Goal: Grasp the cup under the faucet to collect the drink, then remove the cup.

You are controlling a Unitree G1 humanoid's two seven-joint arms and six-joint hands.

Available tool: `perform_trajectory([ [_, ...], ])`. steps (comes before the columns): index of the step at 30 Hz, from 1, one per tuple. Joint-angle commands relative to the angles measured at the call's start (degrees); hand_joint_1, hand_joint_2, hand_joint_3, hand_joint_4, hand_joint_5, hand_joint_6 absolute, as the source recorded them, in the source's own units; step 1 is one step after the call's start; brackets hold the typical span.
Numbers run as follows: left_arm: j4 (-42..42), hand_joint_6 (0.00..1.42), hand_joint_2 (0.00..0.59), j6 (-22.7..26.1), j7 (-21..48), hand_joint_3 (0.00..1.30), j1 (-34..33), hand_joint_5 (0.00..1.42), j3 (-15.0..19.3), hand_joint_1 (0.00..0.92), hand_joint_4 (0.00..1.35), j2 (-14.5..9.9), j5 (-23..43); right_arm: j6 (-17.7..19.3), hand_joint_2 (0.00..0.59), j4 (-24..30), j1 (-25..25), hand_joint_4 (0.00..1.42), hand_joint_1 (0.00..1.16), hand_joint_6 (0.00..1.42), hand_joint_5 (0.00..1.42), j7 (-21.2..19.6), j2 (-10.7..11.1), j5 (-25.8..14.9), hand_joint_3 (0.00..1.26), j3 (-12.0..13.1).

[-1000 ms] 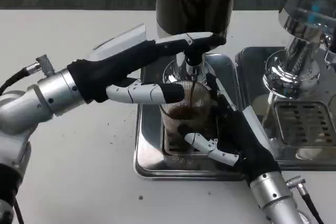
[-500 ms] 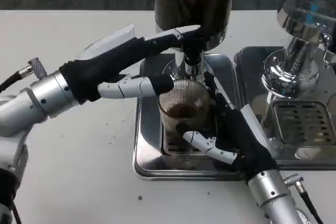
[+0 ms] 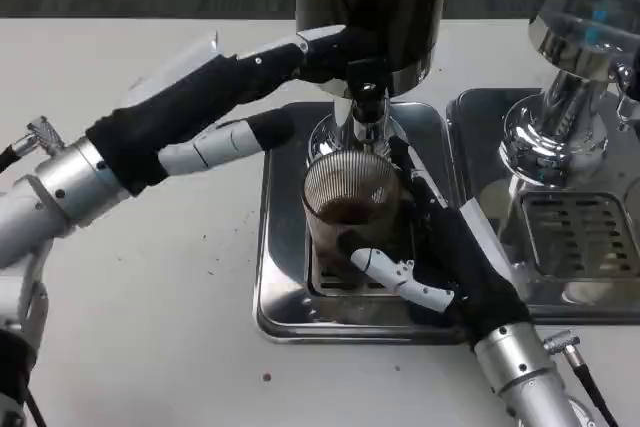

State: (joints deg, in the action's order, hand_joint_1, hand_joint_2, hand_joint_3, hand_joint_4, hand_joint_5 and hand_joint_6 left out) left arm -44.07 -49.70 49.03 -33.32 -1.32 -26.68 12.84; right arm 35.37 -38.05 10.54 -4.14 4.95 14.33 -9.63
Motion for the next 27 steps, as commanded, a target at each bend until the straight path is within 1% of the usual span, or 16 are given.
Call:
perform_trajectory([
  [1,-0.8,0.19,0.100,1.3,0.6,0.17,1.4,0.19,2.2,0.000,0.17,-0.1,1.2,0.5,0.232,0.0,0.0,0.00,0.59,0.13,0.03,0.6,0.2,-0.2,0.00,-0.1],
  [6,-1.5,0.20,0.104,2.6,0.5,0.18,2.4,0.20,4.6,0.000,0.18,-0.3,1.6,0.0,0.230,0.2,0.0,0.00,0.60,0.13,0.03,-0.1,0.4,0.7,0.00,-0.3],
  [14,-1.5,0.22,0.110,3.6,0.2,0.20,4.5,0.21,7.3,0.000,0.19,-0.5,1.7,-1.6,0.218,0.8,-0.1,0.00,0.64,0.13,0.04,-1.9,0.2,3.1,0.00,-0.5],
  [18,-1.3,0.22,0.112,4.1,-0.1,0.20,5.8,0.22,8.3,0.000,0.20,-0.5,1.5,-2.4,0.217,1.0,-0.1,0.00,0.65,0.13,0.05,-2.2,0.2,3.7,0.00,-0.6],
  [21,-1.3,0.23,0.123,4.3,-0.2,0.22,6.5,0.22,8.7,0.000,0.22,-0.7,1.2,-3.0,0.209,1.1,-0.1,0.01,0.66,0.15,0.08,-2.7,0.1,4.2,0.00,-0.6],
  [25,-1.2,0.23,0.124,4.5,-0.5,0.24,7.1,0.23,9.3,0.000,0.23,-0.9,1.0,-3.8,0.213,1.1,0.0,0.02,0.67,0.17,0.09,-3.0,0.2,4.7,0.00,-0.8],
  [27,-1.2,0.23,0.125,4.7,-0.5,0.24,7.4,0.23,9.6,0.000,0.23,-0.9,0.9,-4.2,0.206,1.0,0.1,0.03,0.68,0.19,0.12,-3.2,0.2,4.9,0.00,-0.9],
])
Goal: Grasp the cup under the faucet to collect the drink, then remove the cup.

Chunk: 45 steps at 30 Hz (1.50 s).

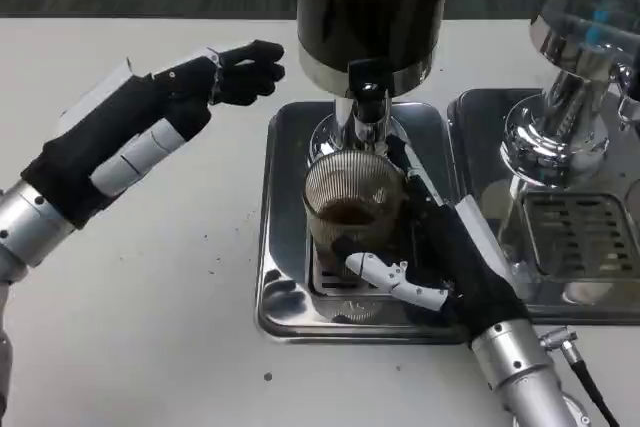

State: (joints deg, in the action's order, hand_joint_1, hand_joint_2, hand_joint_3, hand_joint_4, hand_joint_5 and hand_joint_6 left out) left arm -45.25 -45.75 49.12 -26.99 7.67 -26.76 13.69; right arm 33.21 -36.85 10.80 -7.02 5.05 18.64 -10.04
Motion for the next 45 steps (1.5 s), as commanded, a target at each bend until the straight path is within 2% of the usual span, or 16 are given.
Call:
perform_trajectory([
  [1,0.0,0.23,0.125,0.8,-0.6,0.25,1.1,0.23,0.7,0.000,0.23,-0.8,0.0,-2.2,0.205,-0.2,-0.1,0.03,0.69,0.20,0.13,-0.5,0.2,0.8,0.00,-0.6],
  [18,-0.4,0.26,0.128,1.2,-2.0,0.28,2.4,0.25,1.3,0.000,0.25,-1.6,-0.9,-5.1,0.200,-1.2,1.0,0.13,0.72,0.31,0.27,-1.9,0.2,1.9,0.06,-2.3],
  [33,-1.6,0.26,0.131,0.9,-2.8,0.29,2.0,0.25,1.1,0.000,0.26,-2.3,-1.3,-3.8,0.205,-2.3,0.8,0.16,0.70,0.34,0.31,-0.9,0.2,0.9,0.09,-3.0],
  [37,-1.8,0.26,0.132,0.8,-2.9,0.29,1.9,0.26,1.1,0.000,0.27,-2.4,-1.3,-4.0,0.204,-1.9,0.3,0.22,0.69,0.37,0.34,-2.0,0.2,1.4,0.15,-3.3],
  [45,-2.0,0.27,0.130,0.6,-3.2,0.29,1.8,0.26,1.1,0.000,0.27,-2.5,-1.5,-3.7,0.204,-0.8,-0.8,0.30,0.69,0.43,0.37,-7.1,-0.3,4.4,0.21,-4.1],
])
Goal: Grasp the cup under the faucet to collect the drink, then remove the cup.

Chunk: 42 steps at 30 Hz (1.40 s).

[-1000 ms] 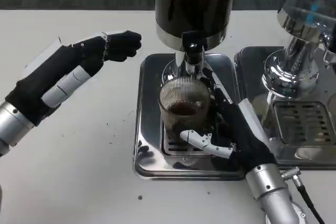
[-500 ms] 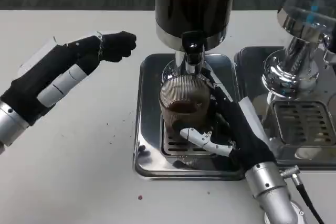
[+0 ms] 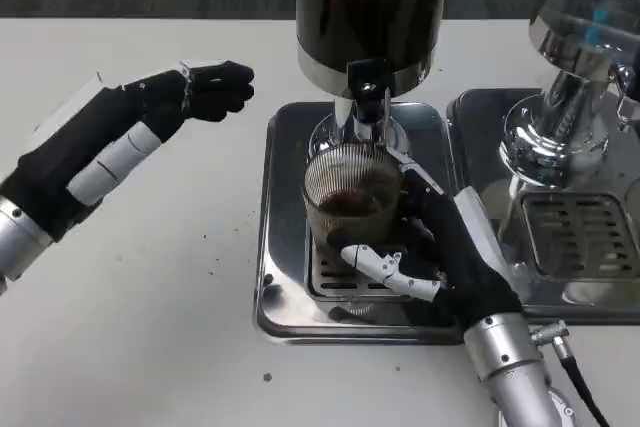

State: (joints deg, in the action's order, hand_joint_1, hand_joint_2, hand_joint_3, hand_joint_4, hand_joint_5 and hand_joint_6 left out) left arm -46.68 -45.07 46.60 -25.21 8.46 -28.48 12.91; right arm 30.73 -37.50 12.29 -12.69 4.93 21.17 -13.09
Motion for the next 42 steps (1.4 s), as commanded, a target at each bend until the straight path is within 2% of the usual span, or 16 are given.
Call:
perform_trajectory([
  [1,-0.6,0.27,0.131,-0.1,-0.8,0.29,0.0,0.26,0.4,0.000,0.28,-0.8,-0.7,-1.1,0.204,-0.1,-2.4,0.31,0.69,0.44,0.38,-1.9,-0.2,2.1,0.22,-1.2],
  [8,-0.5,0.28,0.134,0.0,-1.2,0.27,0.3,0.26,0.4,0.000,0.28,-0.8,-0.7,-0.3,0.204,0.2,-3.3,0.37,0.69,0.50,0.43,-6.4,-0.6,3.9,0.27,-1.8],
  [17,-0.6,0.29,0.140,-0.1,-1.4,0.27,0.7,0.26,0.2,0.000,0.28,-0.7,-0.9,0.5,0.221,0.0,-3.7,0.44,0.68,0.58,0.50,-10.0,-0.8,5.4,0.32,-2.4],
  [32,-0.3,0.29,0.151,-0.1,-1.6,0.26,1.7,0.27,0.1,0.000,0.28,-0.4,-0.9,2.9,0.214,-0.9,-4.3,0.51,0.68,0.72,0.60,-17.4,-0.8,8.0,0.39,-2.4],
  [42,-0.2,0.29,0.157,0.1,-1.6,0.26,1.8,0.27,0.2,0.000,0.28,-0.5,-0.9,3.8,0.230,-1.2,-4.1,0.53,0.67,0.77,0.62,-19.3,-0.8,8.7,0.40,-2.4],
])
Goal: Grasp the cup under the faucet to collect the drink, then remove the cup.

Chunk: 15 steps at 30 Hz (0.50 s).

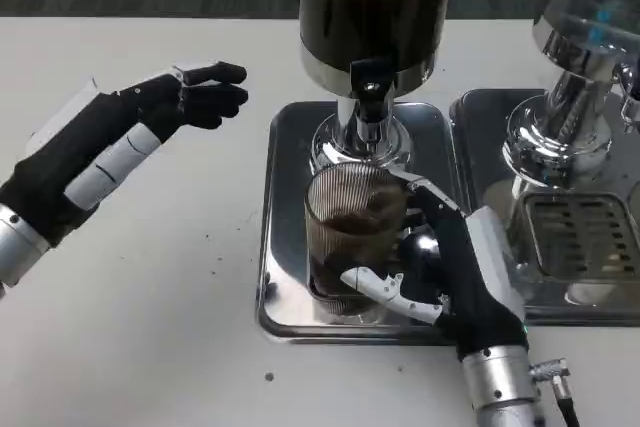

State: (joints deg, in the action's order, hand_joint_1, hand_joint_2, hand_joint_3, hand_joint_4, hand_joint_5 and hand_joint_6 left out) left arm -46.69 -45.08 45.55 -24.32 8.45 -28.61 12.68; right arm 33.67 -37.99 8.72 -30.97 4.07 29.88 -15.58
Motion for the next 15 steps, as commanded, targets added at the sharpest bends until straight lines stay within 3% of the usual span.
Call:
perform_trajectory([
  [1,-0.2,0.29,0.157,0.1,-0.6,0.26,0.9,0.27,0.2,0.000,0.28,-0.4,-0.6,1.0,0.230,-0.7,-0.6,0.53,0.67,0.77,0.63,-1.1,0.1,0.0,0.40,0.1],
  [15,-0.3,0.29,0.171,0.1,-0.7,0.26,1.2,0.27,0.2,0.000,0.28,-0.1,-0.5,2.6,0.217,0.6,-1.2,0.58,0.65,0.84,0.67,-4.7,0.7,1.3,0.45,0.3],
])
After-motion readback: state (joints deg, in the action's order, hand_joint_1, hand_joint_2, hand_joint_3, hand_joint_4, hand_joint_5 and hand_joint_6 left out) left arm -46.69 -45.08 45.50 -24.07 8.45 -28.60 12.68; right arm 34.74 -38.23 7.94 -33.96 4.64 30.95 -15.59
